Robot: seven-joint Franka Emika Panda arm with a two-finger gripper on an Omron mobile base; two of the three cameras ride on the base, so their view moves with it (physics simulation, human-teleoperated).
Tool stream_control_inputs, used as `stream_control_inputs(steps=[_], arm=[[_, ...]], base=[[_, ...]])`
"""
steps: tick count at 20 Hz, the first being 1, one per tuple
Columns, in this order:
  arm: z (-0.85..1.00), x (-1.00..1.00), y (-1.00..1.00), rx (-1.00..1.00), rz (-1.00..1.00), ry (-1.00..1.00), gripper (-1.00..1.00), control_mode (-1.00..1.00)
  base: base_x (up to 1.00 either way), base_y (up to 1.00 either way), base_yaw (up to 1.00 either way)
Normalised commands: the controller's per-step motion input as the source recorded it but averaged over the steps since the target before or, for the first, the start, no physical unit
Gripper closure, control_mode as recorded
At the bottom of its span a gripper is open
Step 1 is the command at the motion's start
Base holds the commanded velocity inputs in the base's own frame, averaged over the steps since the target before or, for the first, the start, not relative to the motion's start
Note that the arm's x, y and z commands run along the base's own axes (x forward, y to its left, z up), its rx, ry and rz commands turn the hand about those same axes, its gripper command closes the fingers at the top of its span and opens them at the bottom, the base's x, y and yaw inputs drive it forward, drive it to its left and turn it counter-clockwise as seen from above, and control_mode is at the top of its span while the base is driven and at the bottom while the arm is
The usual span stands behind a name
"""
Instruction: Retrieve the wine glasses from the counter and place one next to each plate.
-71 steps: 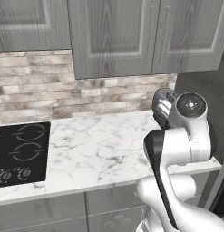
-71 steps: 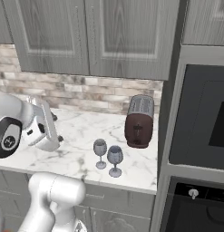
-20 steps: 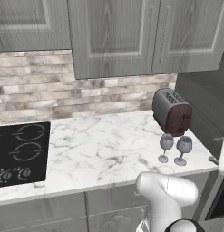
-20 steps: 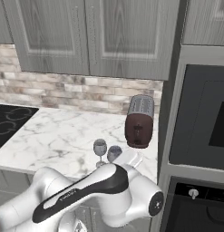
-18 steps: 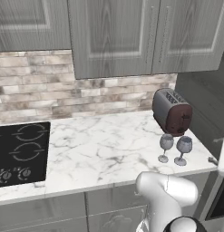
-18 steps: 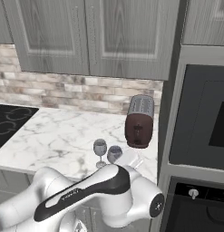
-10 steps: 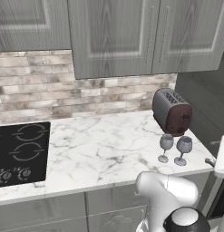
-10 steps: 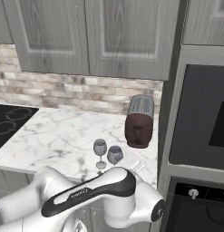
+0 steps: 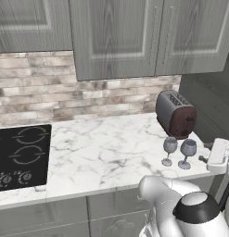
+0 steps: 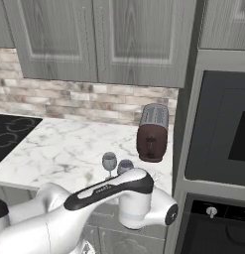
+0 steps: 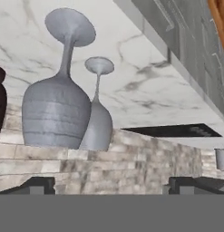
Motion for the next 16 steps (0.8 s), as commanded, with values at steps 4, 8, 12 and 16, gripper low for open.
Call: stream_control_inputs(steps=[4, 8, 12, 16], arm=[[-0.11, 0.07, -0.25, 0.08, 0.00, 0.10, -1.00, -1.00], [-0.11, 0.00, -0.17, 0.04, 0.00, 0.00, -1.00, -1.00], [-0.27, 0.00, 0.00, 0.01, 0.00, 0.01, -1.00, -1.00], [-0.24, 0.00, 0.00, 0.00, 0.00, 0.00, -1.00, -1.00]], base=[[0.00, 0.00, 0.00], [0.00, 0.00, 0.00], [0.00, 0.00, 0.00], [0.00, 0.00, 0.00]])
